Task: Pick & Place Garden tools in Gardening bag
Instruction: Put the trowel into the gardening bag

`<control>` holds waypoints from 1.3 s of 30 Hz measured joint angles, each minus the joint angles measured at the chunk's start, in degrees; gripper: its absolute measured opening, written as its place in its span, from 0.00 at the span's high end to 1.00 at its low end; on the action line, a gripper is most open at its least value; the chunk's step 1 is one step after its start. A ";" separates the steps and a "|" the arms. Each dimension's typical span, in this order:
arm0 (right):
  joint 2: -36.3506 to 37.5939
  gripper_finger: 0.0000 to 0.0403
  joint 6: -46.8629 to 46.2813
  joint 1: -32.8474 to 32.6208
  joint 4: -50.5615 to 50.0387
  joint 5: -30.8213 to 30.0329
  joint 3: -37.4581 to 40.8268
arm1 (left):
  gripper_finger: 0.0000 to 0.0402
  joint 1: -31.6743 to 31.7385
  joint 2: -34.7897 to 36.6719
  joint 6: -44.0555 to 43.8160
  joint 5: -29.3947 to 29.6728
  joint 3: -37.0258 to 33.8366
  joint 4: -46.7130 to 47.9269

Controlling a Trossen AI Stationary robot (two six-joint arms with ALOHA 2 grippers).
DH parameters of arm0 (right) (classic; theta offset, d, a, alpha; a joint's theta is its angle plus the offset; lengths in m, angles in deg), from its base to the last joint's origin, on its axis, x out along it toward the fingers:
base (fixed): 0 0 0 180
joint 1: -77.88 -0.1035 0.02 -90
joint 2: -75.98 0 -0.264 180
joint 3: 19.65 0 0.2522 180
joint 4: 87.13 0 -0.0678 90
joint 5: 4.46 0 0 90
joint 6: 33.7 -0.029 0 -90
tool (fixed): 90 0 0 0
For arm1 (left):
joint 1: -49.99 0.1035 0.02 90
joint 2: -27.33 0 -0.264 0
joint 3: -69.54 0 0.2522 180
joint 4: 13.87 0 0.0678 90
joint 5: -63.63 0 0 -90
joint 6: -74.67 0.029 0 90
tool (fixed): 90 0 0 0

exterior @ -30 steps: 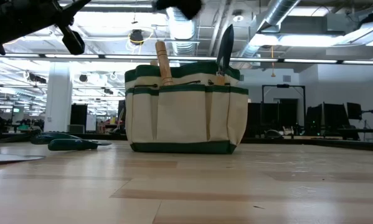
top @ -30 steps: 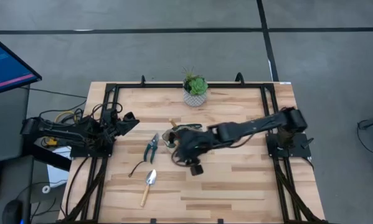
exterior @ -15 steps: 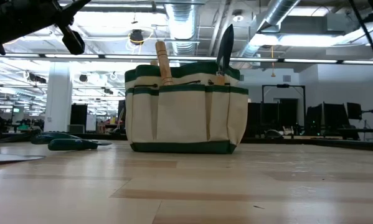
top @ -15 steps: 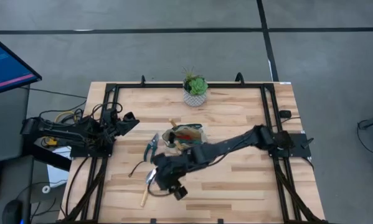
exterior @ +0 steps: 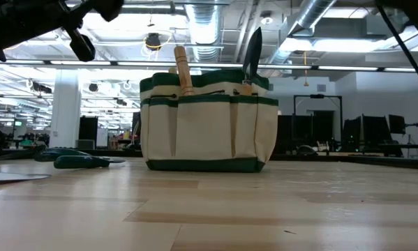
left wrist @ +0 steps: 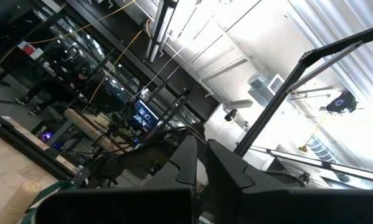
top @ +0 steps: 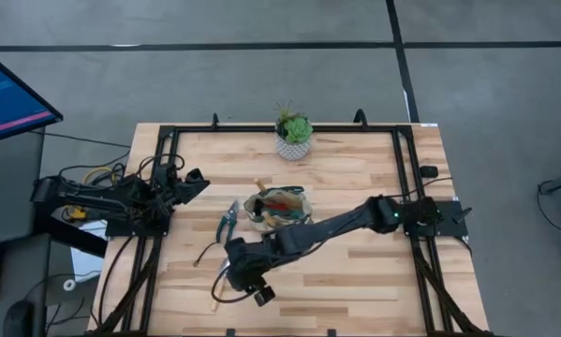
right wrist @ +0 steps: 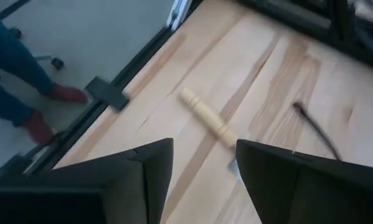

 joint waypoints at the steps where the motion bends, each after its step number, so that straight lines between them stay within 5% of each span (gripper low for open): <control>1: 0.46 0.58 -0.44 -0.06 -1.34 0.11 0.00 | 0.98 -0.01 0.00 -0.01 0.00 0.00 -0.02; 11: 5.45 0.59 -7.13 -0.77 -12.29 0.51 -0.02 | 0.98 -0.01 -0.01 0.01 0.45 0.00 -0.49; 16: 11.01 0.61 -9.92 -1.53 -15.58 0.04 0.00 | 0.98 0.01 -0.02 0.02 5.55 0.00 -1.01; 27: 24.71 0.62 -11.67 -1.92 -21.11 -3.10 0.12 | 0.98 0.01 0.00 0.01 6.16 0.00 -1.81; 34: 31.87 0.64 -12.12 -1.77 -29.13 -11.89 0.13 | 0.98 0.01 0.00 -0.40 6.84 0.00 -2.28; 39: 35.13 0.66 -13.13 -1.96 -32.34 -12.56 0.13 | 0.98 -0.01 -0.06 0.02 8.45 0.00 -3.59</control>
